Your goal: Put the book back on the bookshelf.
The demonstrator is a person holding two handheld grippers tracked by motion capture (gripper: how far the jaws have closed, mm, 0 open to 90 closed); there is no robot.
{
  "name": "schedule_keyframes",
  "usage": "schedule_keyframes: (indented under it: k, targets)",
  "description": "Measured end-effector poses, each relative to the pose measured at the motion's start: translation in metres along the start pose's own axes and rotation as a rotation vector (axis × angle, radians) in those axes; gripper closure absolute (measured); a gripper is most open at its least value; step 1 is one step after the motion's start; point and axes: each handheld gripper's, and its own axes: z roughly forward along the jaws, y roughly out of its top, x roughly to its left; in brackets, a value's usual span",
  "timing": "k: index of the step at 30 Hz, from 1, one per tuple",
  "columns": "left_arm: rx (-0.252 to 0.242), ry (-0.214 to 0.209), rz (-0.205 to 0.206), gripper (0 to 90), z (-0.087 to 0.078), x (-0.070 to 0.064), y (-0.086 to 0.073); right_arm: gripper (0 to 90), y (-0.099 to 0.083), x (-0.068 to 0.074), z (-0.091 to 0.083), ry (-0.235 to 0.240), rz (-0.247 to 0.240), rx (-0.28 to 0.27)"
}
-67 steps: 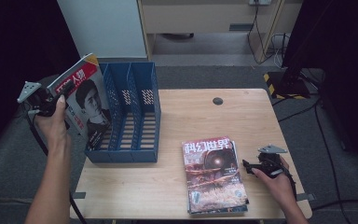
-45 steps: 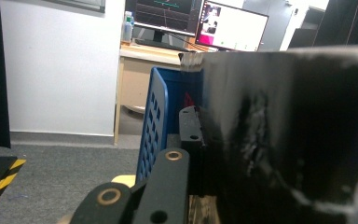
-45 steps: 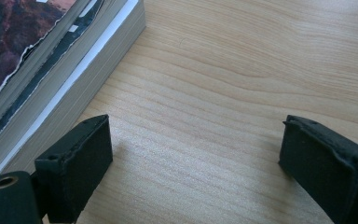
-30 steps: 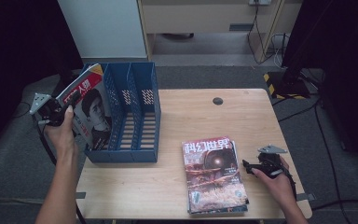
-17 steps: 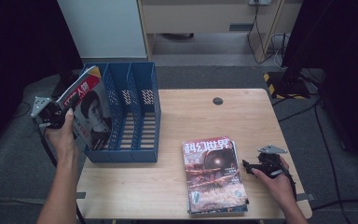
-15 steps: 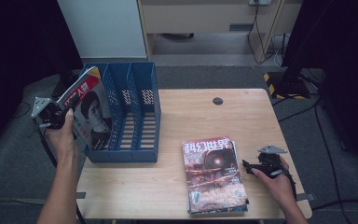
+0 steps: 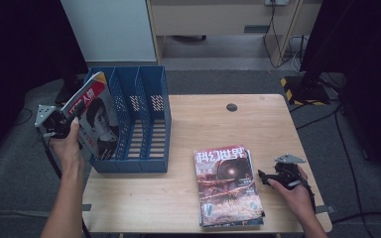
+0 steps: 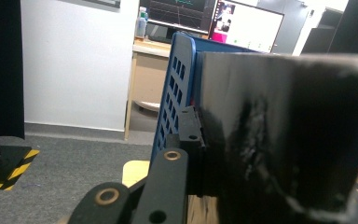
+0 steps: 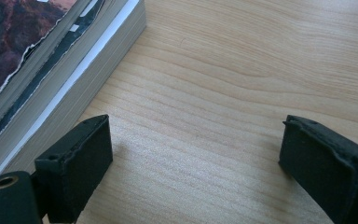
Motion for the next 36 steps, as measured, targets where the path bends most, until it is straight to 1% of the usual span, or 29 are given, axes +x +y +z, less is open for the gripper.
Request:
schedule_keyframes:
  k: [11,13,17,20,23,27,30,36]
  targets:
    - [-0.016,-0.005,-0.002,85.9,-0.002,-0.001,0.003,9.5,0.000,0.000,0.000,0.000,0.000,0.000]
    - [-0.029,-0.012,-0.008,85.9,-0.004,0.000,0.004,9.5,0.000,0.000,0.000,0.000,0.000,0.000]
    - [-0.048,-0.017,0.003,85.9,-0.007,-0.001,0.009,9.4,0.000,0.000,0.000,0.000,0.000,0.000]
    - [-0.067,-0.016,-0.011,85.8,-0.008,0.000,0.012,9.5,0.000,0.000,0.000,0.000,0.000,0.000]
    - [-0.069,-0.009,-0.004,85.8,-0.005,-0.001,0.014,9.5,0.000,0.000,0.000,0.000,0.000,0.000]
    - [-0.063,-0.003,0.001,85.7,-0.001,-0.002,0.011,9.5,0.000,0.000,0.000,-0.001,0.001,0.000]
    - [-0.063,0.003,-0.006,85.6,0.000,-0.002,0.007,9.5,0.000,0.000,0.000,-0.001,0.000,0.000]
    - [-0.064,0.001,-0.013,85.3,0.002,-0.001,0.002,9.5,0.000,0.000,0.000,-0.001,0.001,0.000]
